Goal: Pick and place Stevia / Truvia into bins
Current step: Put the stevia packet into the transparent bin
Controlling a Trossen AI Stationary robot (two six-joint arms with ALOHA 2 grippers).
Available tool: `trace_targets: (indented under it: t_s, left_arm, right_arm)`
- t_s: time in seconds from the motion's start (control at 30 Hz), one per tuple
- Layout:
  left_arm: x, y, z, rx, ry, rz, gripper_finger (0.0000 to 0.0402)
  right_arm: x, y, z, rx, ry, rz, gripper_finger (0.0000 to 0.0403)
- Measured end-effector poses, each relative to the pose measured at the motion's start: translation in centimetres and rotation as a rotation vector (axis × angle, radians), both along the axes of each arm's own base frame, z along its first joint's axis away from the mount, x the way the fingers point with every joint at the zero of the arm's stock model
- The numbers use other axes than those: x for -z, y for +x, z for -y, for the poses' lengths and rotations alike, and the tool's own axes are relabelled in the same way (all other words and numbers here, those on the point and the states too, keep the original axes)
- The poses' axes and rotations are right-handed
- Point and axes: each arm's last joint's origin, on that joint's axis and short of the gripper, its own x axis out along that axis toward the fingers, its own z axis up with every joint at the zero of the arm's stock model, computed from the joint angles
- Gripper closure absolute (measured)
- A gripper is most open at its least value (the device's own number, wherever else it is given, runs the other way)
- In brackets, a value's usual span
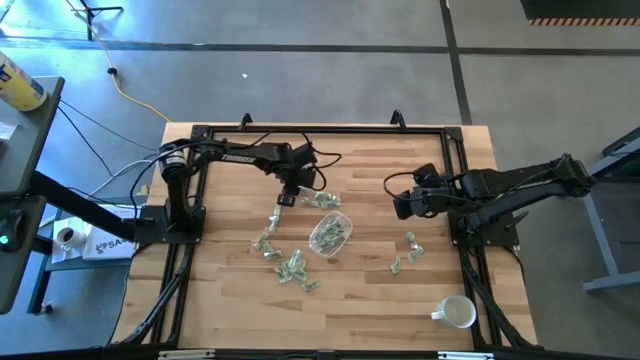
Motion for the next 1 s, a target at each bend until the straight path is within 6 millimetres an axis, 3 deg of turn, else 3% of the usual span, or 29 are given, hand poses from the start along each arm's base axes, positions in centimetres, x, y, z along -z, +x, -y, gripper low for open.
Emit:
trace_targets:
  t_s: [0.27, 0.6, 0.7, 0.87, 1.0]
  left_arm:
    - [0.5, 0.2, -0.1, 0.000, -0.008, -0.006, 0.0244]
    - [0.0, 0.0, 0.4, -0.140, -0.080, -0.015, 0.0378]
    - [-0.8, -0.2, 0.9, -0.261, -0.082, -0.015, 0.0377]
    - [-2.7, -0.4, 2.3, -0.481, -0.165, 0.044, 0.0320]
    - [-4.7, 0.2, 4.8, -0.595, -0.288, 0.150, 0.0324]
  right_arm:
    - [0.0, 0.0, 0.3, 0.022, -0.007, 0.002, 0.0144]
    - [0.1, 0.0, 0.2, -0.048, 0.000, -0.038, 0.0144]
    - [0.1, -0.1, 0.2, -0.092, 0.004, -0.065, 0.0144]
    - [0.2, -0.3, 0.2, -0.142, -0.021, -0.117, 0.0144]
    - [0.4, -0.5, 0.0, -0.208, -0.006, -0.165, 0.0144]
